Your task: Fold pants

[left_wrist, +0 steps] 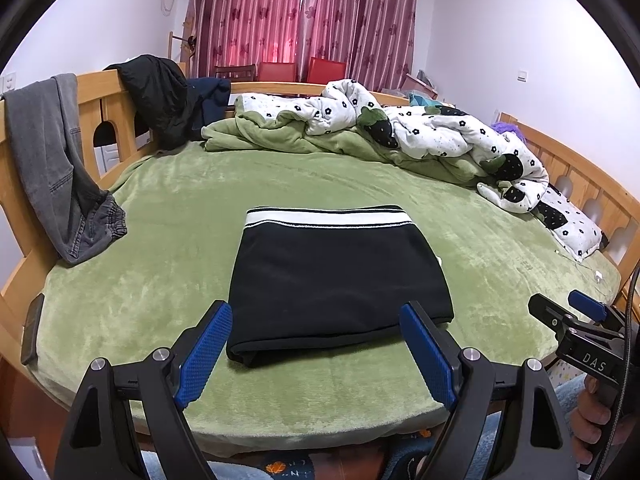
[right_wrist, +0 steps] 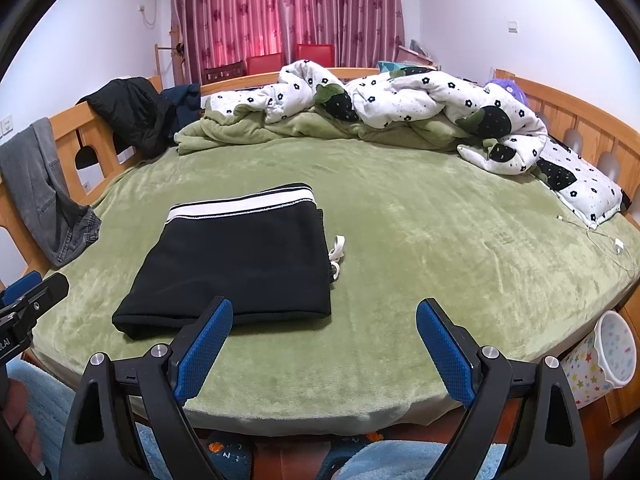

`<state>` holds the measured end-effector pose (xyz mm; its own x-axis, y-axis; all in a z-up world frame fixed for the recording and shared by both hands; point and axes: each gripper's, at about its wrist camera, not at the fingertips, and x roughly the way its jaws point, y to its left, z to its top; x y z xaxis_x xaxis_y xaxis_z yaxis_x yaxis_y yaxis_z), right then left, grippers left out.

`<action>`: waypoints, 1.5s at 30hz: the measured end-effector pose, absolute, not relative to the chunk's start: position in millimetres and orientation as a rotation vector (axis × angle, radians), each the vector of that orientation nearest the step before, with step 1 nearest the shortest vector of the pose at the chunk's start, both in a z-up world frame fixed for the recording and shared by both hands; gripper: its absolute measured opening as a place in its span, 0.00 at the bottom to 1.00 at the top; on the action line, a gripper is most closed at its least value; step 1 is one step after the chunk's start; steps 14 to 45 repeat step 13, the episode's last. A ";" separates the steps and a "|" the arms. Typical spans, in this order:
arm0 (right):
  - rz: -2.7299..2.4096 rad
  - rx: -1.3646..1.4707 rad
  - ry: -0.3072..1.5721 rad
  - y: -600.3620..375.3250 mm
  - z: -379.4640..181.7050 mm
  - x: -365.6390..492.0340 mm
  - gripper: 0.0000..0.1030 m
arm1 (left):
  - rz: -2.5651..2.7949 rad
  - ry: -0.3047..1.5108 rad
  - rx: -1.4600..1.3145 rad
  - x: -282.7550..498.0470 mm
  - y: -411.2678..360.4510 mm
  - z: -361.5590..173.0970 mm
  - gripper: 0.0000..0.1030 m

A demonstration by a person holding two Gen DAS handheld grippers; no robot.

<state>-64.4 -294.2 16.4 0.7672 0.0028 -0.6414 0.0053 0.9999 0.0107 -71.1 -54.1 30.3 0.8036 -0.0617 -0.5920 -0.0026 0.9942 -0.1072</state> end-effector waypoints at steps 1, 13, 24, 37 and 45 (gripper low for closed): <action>0.001 0.013 0.697 -294.2 16.1 -64.3 0.89 | -0.029 0.636 -0.103 -71.9 -53.6 29.9 0.83; 0.005 0.013 0.698 -294.2 14.8 -64.4 0.89 | -0.029 0.630 -0.102 -73.4 -51.7 30.3 0.83; 0.005 0.013 0.698 -294.2 14.8 -64.4 0.89 | -0.029 0.630 -0.102 -73.4 -51.7 30.3 0.83; 0.005 0.013 0.698 -294.2 14.8 -64.4 0.89 | -0.029 0.630 -0.102 -73.4 -51.7 30.3 0.83; 0.005 0.013 0.698 -294.2 14.8 -64.4 0.89 | -0.029 0.630 -0.102 -73.4 -51.7 30.3 0.83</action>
